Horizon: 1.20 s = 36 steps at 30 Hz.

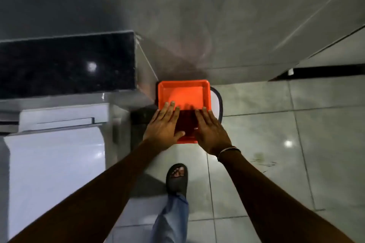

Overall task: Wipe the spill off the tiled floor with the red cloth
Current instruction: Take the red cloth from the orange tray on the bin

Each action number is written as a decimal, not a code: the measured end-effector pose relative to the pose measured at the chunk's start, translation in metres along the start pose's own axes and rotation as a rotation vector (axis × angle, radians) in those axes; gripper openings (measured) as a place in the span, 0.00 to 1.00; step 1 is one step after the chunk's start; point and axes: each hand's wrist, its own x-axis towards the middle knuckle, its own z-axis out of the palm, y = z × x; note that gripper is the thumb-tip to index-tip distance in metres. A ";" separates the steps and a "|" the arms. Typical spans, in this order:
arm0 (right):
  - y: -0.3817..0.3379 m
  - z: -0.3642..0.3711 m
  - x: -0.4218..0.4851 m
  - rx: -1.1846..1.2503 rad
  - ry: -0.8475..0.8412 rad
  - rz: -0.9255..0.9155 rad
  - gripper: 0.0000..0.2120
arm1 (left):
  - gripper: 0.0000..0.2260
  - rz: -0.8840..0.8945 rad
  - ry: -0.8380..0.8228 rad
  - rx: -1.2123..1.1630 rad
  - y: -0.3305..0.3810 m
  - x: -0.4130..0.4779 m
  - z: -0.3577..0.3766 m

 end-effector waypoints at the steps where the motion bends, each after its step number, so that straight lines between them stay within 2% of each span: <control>1: 0.005 0.018 0.018 -0.019 -0.024 -0.018 0.39 | 0.44 0.020 -0.013 0.027 -0.003 0.015 0.017; 6: 0.026 0.085 0.086 -0.063 -0.115 -0.039 0.39 | 0.44 0.058 -0.117 0.106 -0.021 0.066 0.086; 10: 0.039 0.115 0.110 -0.161 -0.122 -0.005 0.47 | 0.47 0.039 -0.130 0.116 -0.024 0.082 0.122; 14: 0.042 0.134 0.118 -0.250 -0.034 0.010 0.36 | 0.44 0.001 -0.066 0.146 -0.021 0.089 0.146; 17: 0.038 0.132 0.122 -0.271 0.013 -0.002 0.29 | 0.41 0.018 -0.077 0.193 -0.020 0.090 0.148; 22: 0.030 0.103 0.117 -0.242 0.048 -0.010 0.26 | 0.31 0.061 -0.060 0.228 -0.020 0.088 0.114; 24: 0.030 0.091 0.098 -0.194 0.093 -0.004 0.26 | 0.27 0.063 -0.015 0.208 -0.008 0.078 0.095; 28: 0.052 0.071 0.034 -0.028 0.157 0.031 0.29 | 0.29 0.201 0.161 0.314 0.035 0.044 0.071; 32: 0.090 0.078 -0.051 0.105 0.290 0.098 0.38 | 0.33 0.250 -0.031 0.332 0.112 0.007 0.069; 34: 0.114 0.093 -0.097 0.105 0.361 0.114 0.41 | 0.34 0.279 -0.038 0.373 0.155 -0.014 0.085; 36: 0.145 0.116 -0.142 0.066 0.369 0.101 0.42 | 0.32 0.289 -0.016 0.404 0.195 -0.040 0.113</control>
